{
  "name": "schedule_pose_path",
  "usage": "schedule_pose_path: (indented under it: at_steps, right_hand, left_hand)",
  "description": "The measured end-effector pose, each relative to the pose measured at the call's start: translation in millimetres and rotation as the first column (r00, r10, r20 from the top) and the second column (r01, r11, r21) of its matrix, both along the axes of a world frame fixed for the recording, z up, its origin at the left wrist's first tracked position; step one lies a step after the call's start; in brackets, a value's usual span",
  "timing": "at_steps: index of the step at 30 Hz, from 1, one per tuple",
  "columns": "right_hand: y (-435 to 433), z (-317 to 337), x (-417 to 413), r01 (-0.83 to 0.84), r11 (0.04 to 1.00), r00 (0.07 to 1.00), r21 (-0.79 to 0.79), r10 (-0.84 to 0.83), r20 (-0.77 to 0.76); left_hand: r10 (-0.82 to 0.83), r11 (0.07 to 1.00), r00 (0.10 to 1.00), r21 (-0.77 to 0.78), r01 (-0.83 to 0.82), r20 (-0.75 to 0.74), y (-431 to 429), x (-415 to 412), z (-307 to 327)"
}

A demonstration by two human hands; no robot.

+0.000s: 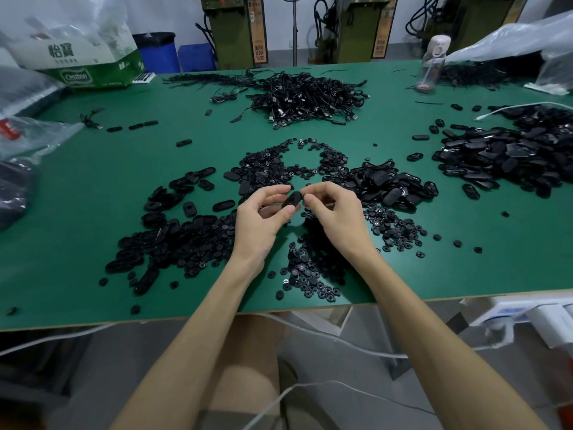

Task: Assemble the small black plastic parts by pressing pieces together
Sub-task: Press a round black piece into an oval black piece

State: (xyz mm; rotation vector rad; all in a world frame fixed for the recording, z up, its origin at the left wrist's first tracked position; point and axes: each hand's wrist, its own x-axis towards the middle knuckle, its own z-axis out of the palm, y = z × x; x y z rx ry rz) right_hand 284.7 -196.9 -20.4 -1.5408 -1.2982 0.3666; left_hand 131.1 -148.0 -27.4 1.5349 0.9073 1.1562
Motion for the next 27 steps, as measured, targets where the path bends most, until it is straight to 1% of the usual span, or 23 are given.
schedule_pose_path:
  at_steps: [5,9,14,20,27]
  right_hand:
    - [0.7,-0.6,0.2,-0.044,0.999,0.999,0.006,0.044,-0.008]
    - [1.8,-0.9,-0.3,-0.085,0.996,0.995,0.021,0.086,-0.043]
    - [1.6,-2.3,1.2,-0.079,0.995,0.995,0.056,0.082,-0.062]
    - [2.1,-2.7,1.5,-0.08,0.995,0.996,0.054,0.082,-0.034]
    - [2.9,-3.8,-3.3,-0.06,0.998,0.997,0.033,0.058,0.053]
  left_hand:
    - [-0.043,0.999,0.998,0.006,0.044,-0.048,-1.0,1.3,-0.3]
    - [-0.028,0.999,0.998,0.013,0.029,-0.049,-1.5,2.2,-0.2]
    - [-0.027,0.997,0.998,-0.071,0.032,0.059,0.1,1.3,-0.9]
    - [0.069,0.996,0.997,-0.067,-0.067,0.036,1.8,1.1,-4.7]
    - [0.056,0.998,0.998,-0.016,-0.057,-0.043,2.6,2.8,-4.8]
